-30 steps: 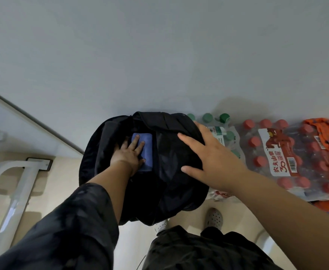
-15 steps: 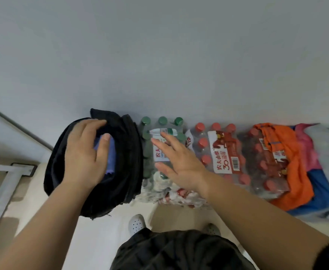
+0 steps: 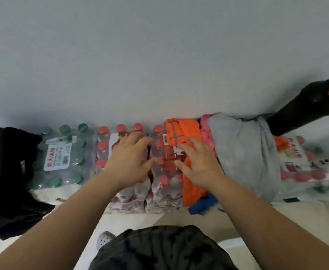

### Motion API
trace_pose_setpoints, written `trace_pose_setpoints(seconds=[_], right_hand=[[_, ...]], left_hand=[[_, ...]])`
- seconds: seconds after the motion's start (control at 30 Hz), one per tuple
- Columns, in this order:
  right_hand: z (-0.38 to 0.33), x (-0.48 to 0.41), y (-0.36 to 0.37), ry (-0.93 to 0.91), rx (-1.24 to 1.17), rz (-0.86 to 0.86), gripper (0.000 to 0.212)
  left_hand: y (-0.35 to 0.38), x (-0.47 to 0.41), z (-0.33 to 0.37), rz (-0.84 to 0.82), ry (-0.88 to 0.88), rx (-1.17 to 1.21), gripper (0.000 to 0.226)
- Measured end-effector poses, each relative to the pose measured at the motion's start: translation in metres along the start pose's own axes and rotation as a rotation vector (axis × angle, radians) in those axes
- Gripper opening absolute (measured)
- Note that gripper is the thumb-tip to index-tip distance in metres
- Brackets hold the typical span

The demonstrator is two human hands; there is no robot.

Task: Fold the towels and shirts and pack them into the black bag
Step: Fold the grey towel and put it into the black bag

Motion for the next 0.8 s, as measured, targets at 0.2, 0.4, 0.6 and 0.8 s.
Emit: trace_pose_setpoints(seconds=[0.2, 0.4, 0.6, 0.8], right_hand=[[0.120, 0.040, -0.034, 0.228, 0.097, 0.152, 0.060], [0.206, 0.079, -0.049, 0.413, 0.071, 0.208, 0.061], [0.237, 0.097, -0.034, 0.456, 0.019, 0.123, 0.069], [0.213, 0.100, -0.055, 0.445, 0.019, 0.308, 0.057]], left_hand=[[0.080, -0.055, 0.079, -0.209, 0.123, -0.091, 0.075], [0.131, -0.092, 0.143, -0.353, 0.219, -0.175, 0.072], [0.159, -0.109, 0.173, -0.430, 0.312, -0.333, 0.059], [0.138, -0.117, 0.186, -0.250, 0.462, -0.293, 0.035]])
Point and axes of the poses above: each hand's wrist, its own x-axis away from the middle knuckle, its own y-axis out of the palm, z = x × y, the point moved 10 cm from there along -x, towards the middle knuckle, and after that the axes turned 8 degrees about x, right-handed, at the moved point
